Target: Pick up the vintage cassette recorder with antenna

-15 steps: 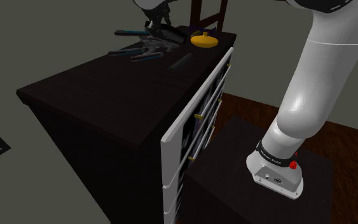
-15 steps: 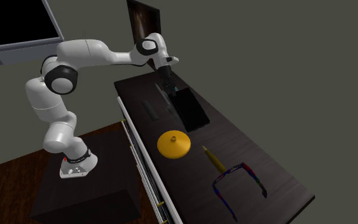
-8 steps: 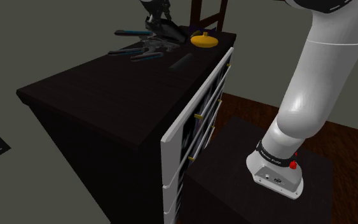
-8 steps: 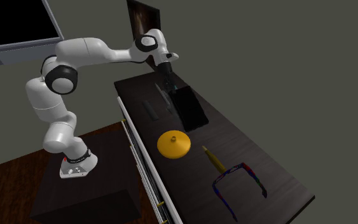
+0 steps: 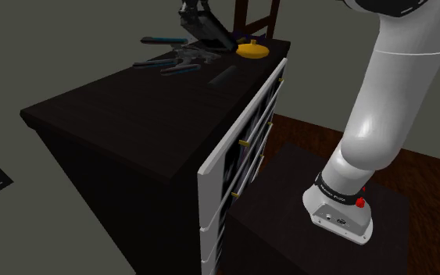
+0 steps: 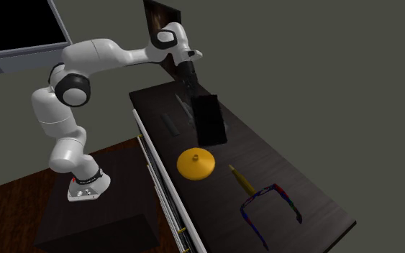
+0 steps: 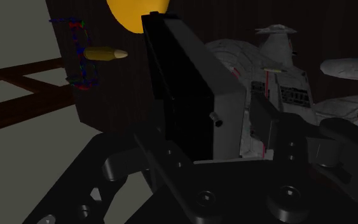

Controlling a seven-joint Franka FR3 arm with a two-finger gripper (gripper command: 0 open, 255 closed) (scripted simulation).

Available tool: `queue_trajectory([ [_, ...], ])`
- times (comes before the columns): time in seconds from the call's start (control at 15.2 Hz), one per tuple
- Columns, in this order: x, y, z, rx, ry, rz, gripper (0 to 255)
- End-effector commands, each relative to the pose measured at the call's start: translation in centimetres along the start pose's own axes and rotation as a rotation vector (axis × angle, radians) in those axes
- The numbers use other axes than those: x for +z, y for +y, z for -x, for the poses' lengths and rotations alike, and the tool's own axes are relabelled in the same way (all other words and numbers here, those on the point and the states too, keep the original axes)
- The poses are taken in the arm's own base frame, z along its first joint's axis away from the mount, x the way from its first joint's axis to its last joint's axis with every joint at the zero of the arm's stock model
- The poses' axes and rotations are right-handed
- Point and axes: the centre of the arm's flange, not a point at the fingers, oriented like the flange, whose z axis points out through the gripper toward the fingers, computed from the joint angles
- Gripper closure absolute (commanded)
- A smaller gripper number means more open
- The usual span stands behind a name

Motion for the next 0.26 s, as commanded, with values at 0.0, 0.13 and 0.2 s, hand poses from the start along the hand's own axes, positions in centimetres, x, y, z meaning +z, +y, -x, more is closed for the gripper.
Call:
queue_trajectory([
  [0.0,-0.79,0.79,0.16,0.002,0.001,0.001,255],
  [0.13,-1.24,1.21,0.18,0.002,0.001,0.001,255],
  [0.2,-1.24,1.21,0.18,0.002,0.001,0.001,255],
])
